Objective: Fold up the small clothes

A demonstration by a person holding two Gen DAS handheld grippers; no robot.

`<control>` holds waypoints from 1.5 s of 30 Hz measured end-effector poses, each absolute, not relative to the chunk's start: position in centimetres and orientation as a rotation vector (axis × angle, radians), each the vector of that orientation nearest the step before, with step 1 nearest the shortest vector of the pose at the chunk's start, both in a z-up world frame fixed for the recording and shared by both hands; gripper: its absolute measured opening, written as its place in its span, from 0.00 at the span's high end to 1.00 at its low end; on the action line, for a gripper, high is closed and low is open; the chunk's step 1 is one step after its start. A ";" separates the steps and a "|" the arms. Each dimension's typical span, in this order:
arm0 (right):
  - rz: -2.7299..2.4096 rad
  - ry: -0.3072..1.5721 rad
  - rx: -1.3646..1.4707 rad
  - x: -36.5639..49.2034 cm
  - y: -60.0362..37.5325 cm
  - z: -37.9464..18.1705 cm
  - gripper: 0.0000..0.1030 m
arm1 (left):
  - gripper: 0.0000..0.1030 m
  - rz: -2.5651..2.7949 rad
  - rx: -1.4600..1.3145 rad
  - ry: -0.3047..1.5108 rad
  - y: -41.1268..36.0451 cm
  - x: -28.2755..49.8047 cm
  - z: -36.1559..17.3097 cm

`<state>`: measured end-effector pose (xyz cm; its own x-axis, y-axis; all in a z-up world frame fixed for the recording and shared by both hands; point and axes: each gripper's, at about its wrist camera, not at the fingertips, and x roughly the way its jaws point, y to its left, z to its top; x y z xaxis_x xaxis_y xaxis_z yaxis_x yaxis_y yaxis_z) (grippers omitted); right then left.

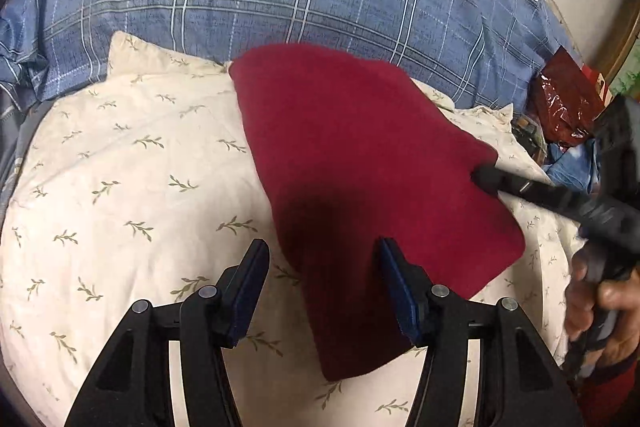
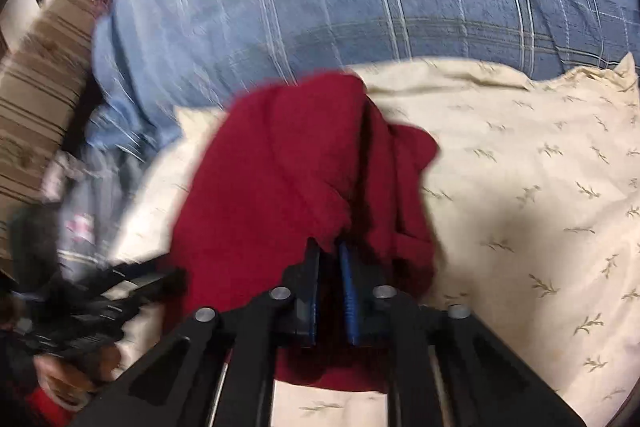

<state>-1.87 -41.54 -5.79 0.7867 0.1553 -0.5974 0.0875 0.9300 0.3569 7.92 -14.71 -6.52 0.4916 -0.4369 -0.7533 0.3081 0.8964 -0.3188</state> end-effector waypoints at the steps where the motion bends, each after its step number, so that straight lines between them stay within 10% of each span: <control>1: 0.042 0.646 0.397 -2.3 -41.6 -5.1 0.51 | 0.45 -0.455 -0.149 0.956 -14.7 7.7 -6.5; 2: 0.036 0.621 0.412 -2.4 -41.9 -4.4 0.36 | 0.45 -0.456 -0.151 0.959 -14.8 7.8 -6.6; 9: 0.042 0.671 0.449 2.4 -42.2 -5.1 0.36 | 0.44 -0.452 -0.150 0.952 -14.3 7.5 -6.4; 14: 0.046 0.670 0.452 3.4 -41.7 -5.9 0.77 | 0.43 -0.426 -0.144 0.924 -13.9 7.1 -5.8; 19: -0.037 0.626 0.290 0.5 -41.0 -3.7 0.78 | 0.39 -0.422 -0.167 0.912 -13.9 7.1 -5.6; 27: -0.083 0.651 0.394 0.5 -42.9 -5.1 0.50 | 0.39 -0.384 -0.139 0.915 -14.2 6.9 -5.9; 33: -0.030 0.546 0.320 -3.2 -40.6 -2.1 0.50 | 0.37 -0.378 -0.142 0.914 -14.4 7.2 -5.9; 41: -0.106 0.662 0.210 -0.5 -40.0 -5.8 0.81 | 0.31 -0.392 -0.130 0.926 -15.3 7.6 -6.6; 45: -0.089 0.654 0.228 -0.9 -40.6 -6.4 0.82 | 0.31 -0.424 -0.155 0.940 -15.3 8.1 -6.7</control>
<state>-0.95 -40.57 -6.37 0.7911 -0.0106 -0.6116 0.1539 0.9711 0.1823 8.06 -15.28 -6.74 0.5147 -0.4175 -0.7489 0.2845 0.9071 -0.3102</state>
